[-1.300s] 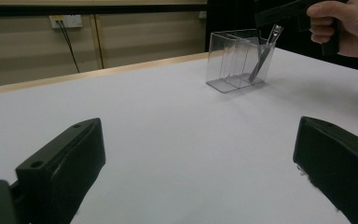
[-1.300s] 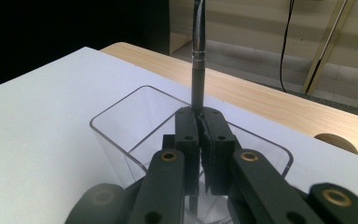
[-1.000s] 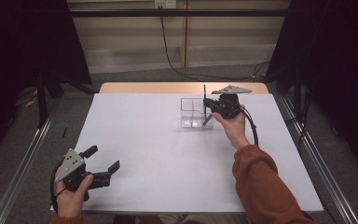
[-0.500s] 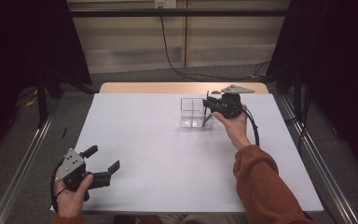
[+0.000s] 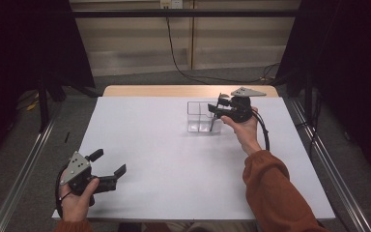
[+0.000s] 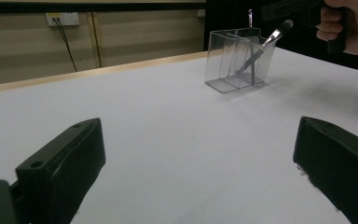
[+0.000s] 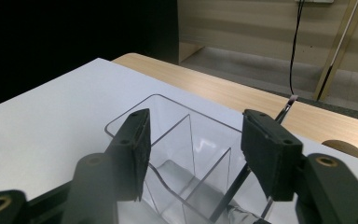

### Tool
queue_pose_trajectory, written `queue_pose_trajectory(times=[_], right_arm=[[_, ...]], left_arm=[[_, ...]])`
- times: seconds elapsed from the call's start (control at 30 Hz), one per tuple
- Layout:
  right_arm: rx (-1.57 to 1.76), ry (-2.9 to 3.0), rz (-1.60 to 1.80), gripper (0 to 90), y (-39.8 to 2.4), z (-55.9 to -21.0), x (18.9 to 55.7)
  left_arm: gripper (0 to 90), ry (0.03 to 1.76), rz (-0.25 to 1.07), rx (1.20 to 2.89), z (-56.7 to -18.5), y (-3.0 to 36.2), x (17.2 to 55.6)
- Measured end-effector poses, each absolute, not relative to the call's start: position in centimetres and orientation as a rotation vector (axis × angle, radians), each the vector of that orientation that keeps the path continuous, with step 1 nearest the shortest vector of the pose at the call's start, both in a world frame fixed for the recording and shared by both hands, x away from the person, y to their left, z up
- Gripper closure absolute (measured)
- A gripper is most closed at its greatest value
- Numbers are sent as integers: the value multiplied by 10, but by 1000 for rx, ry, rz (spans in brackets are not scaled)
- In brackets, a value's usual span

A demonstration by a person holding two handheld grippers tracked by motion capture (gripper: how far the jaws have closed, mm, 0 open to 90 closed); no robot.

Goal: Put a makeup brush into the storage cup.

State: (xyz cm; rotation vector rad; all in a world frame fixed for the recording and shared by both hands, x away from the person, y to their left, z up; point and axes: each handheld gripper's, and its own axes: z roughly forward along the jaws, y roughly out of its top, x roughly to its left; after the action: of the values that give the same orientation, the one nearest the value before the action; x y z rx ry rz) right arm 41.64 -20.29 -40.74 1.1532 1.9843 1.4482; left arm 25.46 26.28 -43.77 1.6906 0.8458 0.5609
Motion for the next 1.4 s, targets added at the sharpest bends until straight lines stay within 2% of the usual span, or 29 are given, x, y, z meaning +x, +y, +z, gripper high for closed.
queue_pose_trajectory(times=[0.23, 0.37, 0.63, 1.4], right_arm=[[1164, 1971, 1469, 268, -205, -406, 415], [1177, 1959, 1460, 139, -205, -407, 414], [1165, 1947, 1456, 14, -204, -405, 408], [1157, 1923, 1432, 23, -225, -403, 377]], left_arm=[[22, 851, 556, 1687, -438, 263, 256], [22, 849, 557, 1690, -438, 263, 256], [22, 842, 560, 1693, -438, 263, 255], [22, 842, 567, 1690, -438, 265, 252]])
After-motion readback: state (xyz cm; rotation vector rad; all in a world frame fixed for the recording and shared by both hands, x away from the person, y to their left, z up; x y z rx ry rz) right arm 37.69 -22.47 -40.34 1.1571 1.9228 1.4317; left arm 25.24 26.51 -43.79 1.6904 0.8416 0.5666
